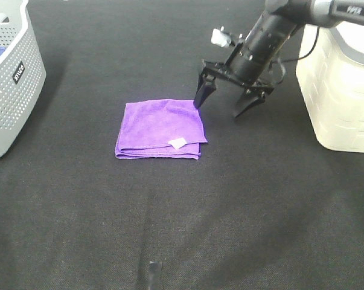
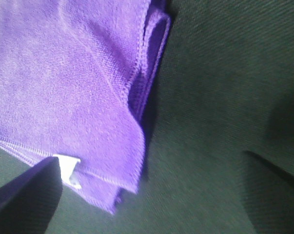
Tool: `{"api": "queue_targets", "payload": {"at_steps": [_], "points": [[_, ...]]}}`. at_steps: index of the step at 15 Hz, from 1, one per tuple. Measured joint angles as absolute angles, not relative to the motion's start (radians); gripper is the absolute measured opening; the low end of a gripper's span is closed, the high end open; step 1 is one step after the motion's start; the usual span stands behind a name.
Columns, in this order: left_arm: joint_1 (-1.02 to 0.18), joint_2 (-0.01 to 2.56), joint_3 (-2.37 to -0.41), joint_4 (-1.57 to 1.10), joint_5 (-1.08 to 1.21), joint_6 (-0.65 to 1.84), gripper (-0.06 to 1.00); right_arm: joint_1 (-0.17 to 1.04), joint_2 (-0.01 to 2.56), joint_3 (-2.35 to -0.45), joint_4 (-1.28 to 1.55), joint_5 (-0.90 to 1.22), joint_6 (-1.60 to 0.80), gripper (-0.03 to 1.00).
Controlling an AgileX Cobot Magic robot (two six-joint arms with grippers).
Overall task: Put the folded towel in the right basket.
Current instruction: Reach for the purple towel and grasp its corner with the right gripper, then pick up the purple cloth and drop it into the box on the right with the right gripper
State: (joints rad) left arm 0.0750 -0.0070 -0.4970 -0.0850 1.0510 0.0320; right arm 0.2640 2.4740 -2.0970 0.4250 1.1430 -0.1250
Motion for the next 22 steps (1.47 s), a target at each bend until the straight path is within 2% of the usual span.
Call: {"api": "queue_targets", "payload": {"at_steps": [10,12,15,16,19,22], "points": [[0.075,-0.007,-0.497,-0.085,1.051,0.032,0.99,0.267,2.577,-2.114,0.615,1.144,-0.14,0.87],[0.075,-0.007,-0.497,-0.085,1.051,0.032,0.99,0.3,2.586,-2.12,0.632,1.107,-0.14,0.82],[0.075,-0.007,-0.497,-0.085,1.051,0.032,0.99,0.386,2.597,-2.12,0.631,1.003,-0.14,0.66],[0.075,-0.007,-0.497,-0.085,1.051,0.032,0.99,0.396,2.602,-2.12,0.613,0.975,-0.14,0.49],[0.075,-0.007,-0.497,-0.085,1.051,0.032,0.99,0.395,2.608,-2.12,0.575,0.964,-0.132,0.1],[0.075,-0.007,-0.497,-0.085,1.051,0.032,0.99,0.399,2.582,-2.114,0.544,0.969,-0.131,0.09]]}}
